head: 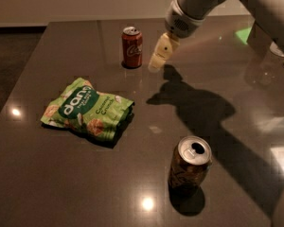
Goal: Move coke can near green rice chip bag
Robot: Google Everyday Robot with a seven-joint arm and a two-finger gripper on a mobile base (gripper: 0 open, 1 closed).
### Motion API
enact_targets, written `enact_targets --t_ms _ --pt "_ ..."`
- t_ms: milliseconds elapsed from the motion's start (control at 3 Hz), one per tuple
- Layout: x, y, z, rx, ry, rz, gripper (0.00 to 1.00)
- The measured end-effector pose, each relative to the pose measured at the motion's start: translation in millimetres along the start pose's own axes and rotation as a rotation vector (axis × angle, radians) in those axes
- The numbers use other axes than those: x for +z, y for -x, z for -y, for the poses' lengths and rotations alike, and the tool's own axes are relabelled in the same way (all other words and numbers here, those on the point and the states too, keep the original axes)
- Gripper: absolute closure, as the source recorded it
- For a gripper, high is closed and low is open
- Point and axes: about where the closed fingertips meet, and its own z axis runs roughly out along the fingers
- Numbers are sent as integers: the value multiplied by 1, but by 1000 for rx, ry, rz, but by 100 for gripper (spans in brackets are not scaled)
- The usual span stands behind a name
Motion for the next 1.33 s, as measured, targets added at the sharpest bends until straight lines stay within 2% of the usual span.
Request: enact_targets --t_ms 667,1000,1333 --pt "48 29 51 136 -47 101 0" --pt "66 45 66 182 -68 162 0" --pt "75 58 70 198 -73 201 0"
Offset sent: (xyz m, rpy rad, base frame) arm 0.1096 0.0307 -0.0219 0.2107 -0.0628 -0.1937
